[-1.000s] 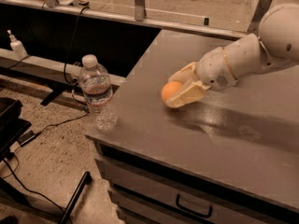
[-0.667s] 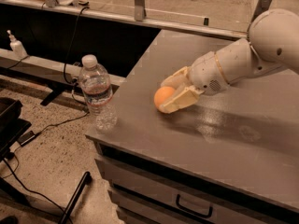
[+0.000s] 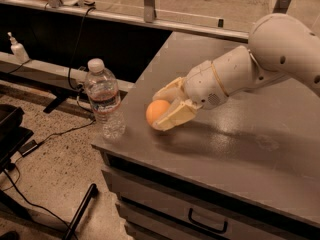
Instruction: Move orange near water bottle
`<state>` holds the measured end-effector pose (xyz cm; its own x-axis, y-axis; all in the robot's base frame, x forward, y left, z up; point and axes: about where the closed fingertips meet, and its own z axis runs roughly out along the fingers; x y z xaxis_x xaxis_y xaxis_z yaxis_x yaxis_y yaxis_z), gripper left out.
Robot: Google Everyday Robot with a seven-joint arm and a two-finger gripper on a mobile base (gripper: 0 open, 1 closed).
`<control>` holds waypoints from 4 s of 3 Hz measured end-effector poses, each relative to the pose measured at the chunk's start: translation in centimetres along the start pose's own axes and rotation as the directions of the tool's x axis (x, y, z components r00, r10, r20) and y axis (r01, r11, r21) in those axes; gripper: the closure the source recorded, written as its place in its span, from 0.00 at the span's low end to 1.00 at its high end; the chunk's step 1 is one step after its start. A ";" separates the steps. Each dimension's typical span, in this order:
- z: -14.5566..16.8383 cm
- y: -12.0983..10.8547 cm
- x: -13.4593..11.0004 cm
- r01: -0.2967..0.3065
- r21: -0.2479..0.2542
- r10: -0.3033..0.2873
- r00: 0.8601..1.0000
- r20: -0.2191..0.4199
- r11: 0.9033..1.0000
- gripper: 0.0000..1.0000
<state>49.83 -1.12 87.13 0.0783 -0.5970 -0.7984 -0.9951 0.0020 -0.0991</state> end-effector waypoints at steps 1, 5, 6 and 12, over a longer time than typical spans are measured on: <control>0.0 0.0 0.0 0.000 0.000 0.000 1.000 0.001 1.000 1.00; 3.8 0.0 -2.1 0.004 0.027 -0.007 0.996 0.087 1.000 1.00; 4.2 -0.6 -1.2 -0.008 0.027 0.006 0.996 0.092 1.000 0.99; 2.8 -0.2 -1.1 -0.002 0.032 -0.001 0.996 0.088 0.999 0.00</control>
Offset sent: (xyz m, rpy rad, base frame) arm 0.0022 0.0248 0.0032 0.0565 -0.0505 -0.0336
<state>50.09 1.78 86.31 0.0846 -0.5243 -0.8473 -0.9927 0.0287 -0.1169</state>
